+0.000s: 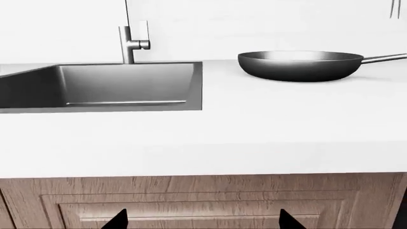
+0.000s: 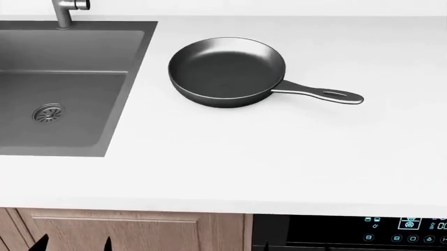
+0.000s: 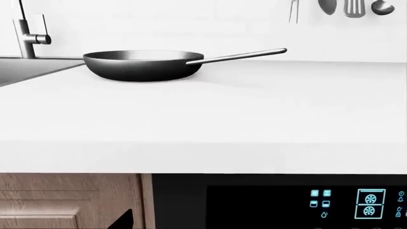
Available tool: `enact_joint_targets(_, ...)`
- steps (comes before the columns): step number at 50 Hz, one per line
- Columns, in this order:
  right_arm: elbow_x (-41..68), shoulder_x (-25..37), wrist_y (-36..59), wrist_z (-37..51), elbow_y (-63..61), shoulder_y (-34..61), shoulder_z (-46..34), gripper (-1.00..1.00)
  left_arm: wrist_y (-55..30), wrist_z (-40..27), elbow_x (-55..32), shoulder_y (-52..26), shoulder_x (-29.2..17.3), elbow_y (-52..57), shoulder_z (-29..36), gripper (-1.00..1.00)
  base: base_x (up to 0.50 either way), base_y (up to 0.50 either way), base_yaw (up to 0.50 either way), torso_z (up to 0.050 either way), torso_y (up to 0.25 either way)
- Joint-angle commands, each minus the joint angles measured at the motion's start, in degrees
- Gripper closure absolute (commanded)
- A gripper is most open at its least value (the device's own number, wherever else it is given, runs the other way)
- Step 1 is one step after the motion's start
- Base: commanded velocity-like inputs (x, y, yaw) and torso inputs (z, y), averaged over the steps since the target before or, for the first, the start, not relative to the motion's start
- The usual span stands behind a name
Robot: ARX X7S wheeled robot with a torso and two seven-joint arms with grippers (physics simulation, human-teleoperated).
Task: Pick the pan and sponge and place them into the sink. Then turn on the water.
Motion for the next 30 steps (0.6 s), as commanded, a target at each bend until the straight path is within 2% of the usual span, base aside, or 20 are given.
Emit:
enact_joint_targets(1, 0.3, 0.5, -0.1, 0.6, 0.0, 0.0, -0.5, -1.00, -0.1, -0.6, -0.4, -0.1, -0.4, -0.1, 0.6, -1.00, 0.00, 0.00, 0.00, 0.050, 0.000)
enact_joint_targets(9, 0.7, 0.7, -0.1, 0.9, 0.3, 0.2, -0.8, -1.00, -1.6, -0.9, -1.6, -0.5, -0.5, 0.0, 0.7, -1.00, 0.00, 0.00, 0.00, 0.048, 0.000)
enact_joint_targets(17, 0.9, 0.9, -0.2, 1.2, 0.4, 0.2, -1.1, -1.00, -0.3, -0.6, -2.4, 0.0, -1.1, 0.3, 0.7, -1.00, 0.00, 0.00, 0.00, 0.000, 0.000)
enact_joint_targets(18, -9.0, -3.9, 4.4, -4.6, 1.0, -0.1, 3.1, -1.00, 1.0, 4.4, 8.3, 0.1, 3.7, -3.1, -5.1, -1.00, 0.00, 0.00, 0.00, 0.000, 0.000)
enact_joint_targets(19, -7.1, -7.2, 0.6, -8.2, 0.2, -0.6, 8.5, -1.00, -1.5, 8.5, 6.1, 0.7, 6.7, 0.4, -8.4, -1.00, 0.00, 0.00, 0.00, 0.000, 0.000)
enact_joint_targets(30, -6.0, -4.9, 4.4, -5.1, -5.5, -1.4, 6.1, -1.00, -3.7, 5.8, 4.2, 0.6, 4.9, 2.3, -6.5, -1.00, 0.00, 0.00, 0.00, 0.000, 0.000)
